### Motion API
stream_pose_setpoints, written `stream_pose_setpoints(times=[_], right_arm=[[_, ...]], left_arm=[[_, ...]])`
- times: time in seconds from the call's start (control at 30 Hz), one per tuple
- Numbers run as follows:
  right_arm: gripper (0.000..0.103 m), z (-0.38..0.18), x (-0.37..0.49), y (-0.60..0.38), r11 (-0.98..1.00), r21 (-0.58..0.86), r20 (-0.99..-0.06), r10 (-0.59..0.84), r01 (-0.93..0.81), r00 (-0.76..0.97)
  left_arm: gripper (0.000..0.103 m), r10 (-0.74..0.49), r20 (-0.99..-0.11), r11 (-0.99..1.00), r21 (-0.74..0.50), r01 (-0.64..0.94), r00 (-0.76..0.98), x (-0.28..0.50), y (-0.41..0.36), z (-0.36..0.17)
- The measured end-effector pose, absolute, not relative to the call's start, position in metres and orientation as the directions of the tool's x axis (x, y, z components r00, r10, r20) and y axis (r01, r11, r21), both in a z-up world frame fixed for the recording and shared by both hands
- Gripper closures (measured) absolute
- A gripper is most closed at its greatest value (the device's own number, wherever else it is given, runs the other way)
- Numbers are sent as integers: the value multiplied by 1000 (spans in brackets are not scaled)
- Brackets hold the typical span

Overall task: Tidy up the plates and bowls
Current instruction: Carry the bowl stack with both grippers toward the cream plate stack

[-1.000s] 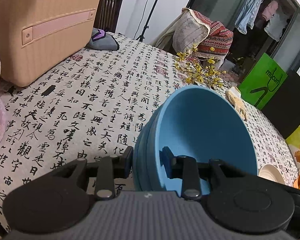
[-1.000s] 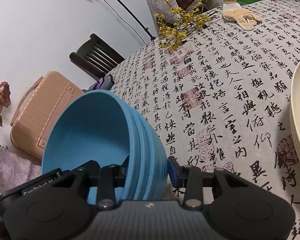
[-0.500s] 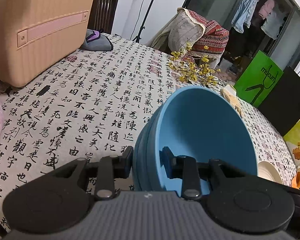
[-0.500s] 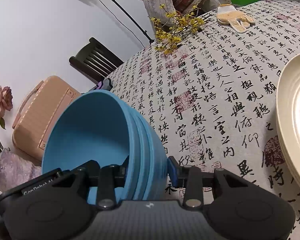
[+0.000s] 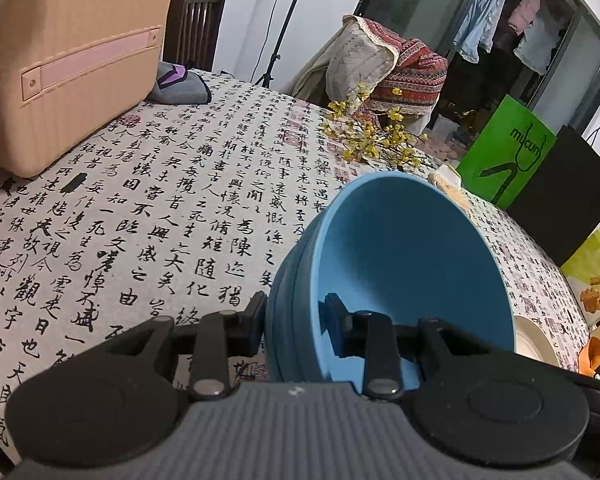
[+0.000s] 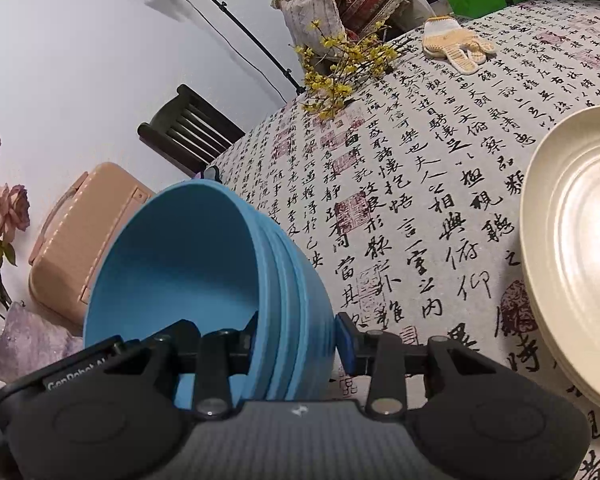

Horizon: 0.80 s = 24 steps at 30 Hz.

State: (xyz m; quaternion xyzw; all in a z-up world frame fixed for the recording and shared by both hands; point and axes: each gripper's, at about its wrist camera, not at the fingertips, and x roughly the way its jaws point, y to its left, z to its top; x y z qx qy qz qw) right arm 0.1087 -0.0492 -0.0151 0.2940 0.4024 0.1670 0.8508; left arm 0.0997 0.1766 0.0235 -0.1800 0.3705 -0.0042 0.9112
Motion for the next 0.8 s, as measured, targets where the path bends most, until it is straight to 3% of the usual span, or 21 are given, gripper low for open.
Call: stream_pose_setpoints(times=[0.8], right_arm=[[67,-15,102,-73,767,641,-579,511,-32,636]], left_arm=[[71,-154,-673,941,-324,-101,723,100,152,27]])
